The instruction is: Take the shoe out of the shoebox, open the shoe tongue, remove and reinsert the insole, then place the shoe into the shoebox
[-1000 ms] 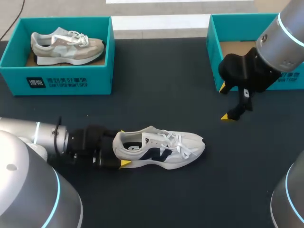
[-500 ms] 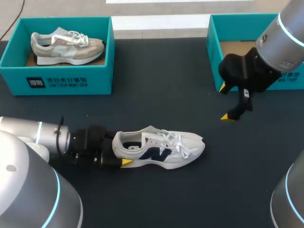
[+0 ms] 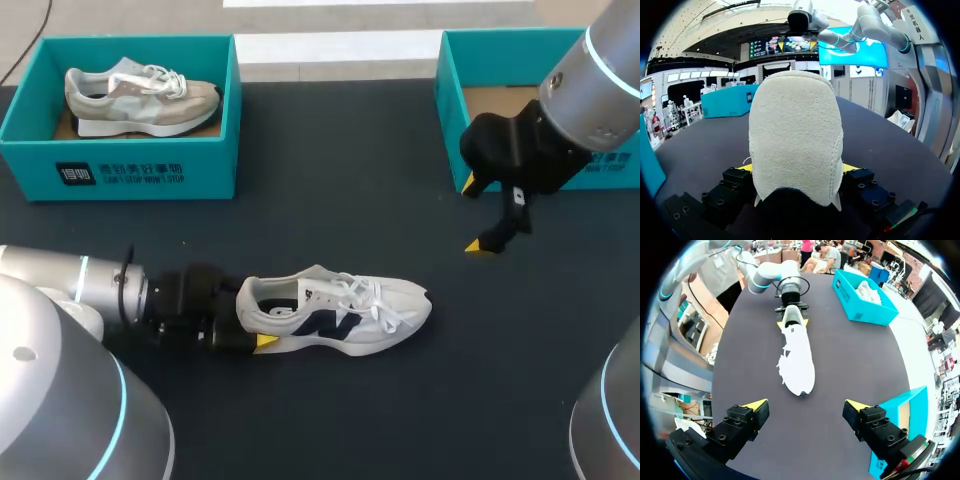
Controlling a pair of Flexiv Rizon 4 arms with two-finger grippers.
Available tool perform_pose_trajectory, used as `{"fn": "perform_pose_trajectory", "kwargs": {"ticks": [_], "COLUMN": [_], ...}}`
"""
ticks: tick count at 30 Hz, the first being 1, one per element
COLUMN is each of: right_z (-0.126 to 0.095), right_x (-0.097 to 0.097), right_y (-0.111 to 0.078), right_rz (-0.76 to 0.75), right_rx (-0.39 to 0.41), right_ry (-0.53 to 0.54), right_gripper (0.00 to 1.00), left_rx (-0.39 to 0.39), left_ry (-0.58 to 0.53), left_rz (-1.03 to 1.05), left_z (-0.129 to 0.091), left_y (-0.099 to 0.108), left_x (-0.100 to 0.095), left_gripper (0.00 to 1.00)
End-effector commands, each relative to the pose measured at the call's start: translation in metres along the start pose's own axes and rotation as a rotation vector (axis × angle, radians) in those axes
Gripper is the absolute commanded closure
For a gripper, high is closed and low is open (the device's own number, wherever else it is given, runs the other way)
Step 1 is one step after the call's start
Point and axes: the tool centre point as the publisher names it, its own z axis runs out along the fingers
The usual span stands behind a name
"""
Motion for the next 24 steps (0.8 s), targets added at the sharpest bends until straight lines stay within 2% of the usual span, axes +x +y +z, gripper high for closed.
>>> {"fn": "perform_pose_trajectory", "kwargs": {"ticks": [1, 6, 9, 15, 17, 20, 21, 22, 24], "right_z": [0.002, 0.004, 0.011, 0.019, 0.028, 0.041, 0.045, 0.05, 0.056], "right_x": [-0.001, -0.001, -0.002, -0.003, -0.002, 0.001, -0.001, -0.003, -0.006], "right_y": [0.001, 0.004, 0.022, 0.065, 0.084, 0.098, 0.1, 0.106, 0.116], "right_rz": [0.0, 0.03, 0.138, 0.418, 0.563, 0.761, 0.764, 0.822, 0.808], "right_rx": [0.003, 0.0, -0.061, -0.017, 0.049, -0.009, -0.007, 0.037, 0.054], "right_ry": [0.001, -0.005, -0.066, -0.21, -0.231, -0.278, -0.279, -0.304, -0.302], "right_gripper": [0.0, 0.0, 0.0, 0.0, 0.0, 0.0, 0.0, 0.0, 0.0], "left_rx": [-0.002, -0.002, -0.002, -0.002, -0.002, -0.002, -0.002, -0.002, -0.002], "left_ry": [0.0, 0.0, 0.0, 0.0, 0.0, 0.0, 0.0, 0.0, 0.0], "left_rz": [-0.001, -0.001, -0.001, -0.001, -0.001, -0.001, -0.001, -0.001, -0.001], "left_z": [-0.001, -0.001, -0.001, -0.001, -0.001, -0.001, -0.001, -0.001, -0.001], "left_y": [0.001, 0.001, 0.001, 0.001, 0.001, 0.001, 0.001, 0.001, 0.001], "left_x": [0.002, 0.002, 0.002, 0.002, 0.002, 0.002, 0.002, 0.002, 0.002], "left_gripper": [1.0, 1.0, 1.0, 1.0, 1.0, 1.0, 1.0, 1.0, 1.0]}}
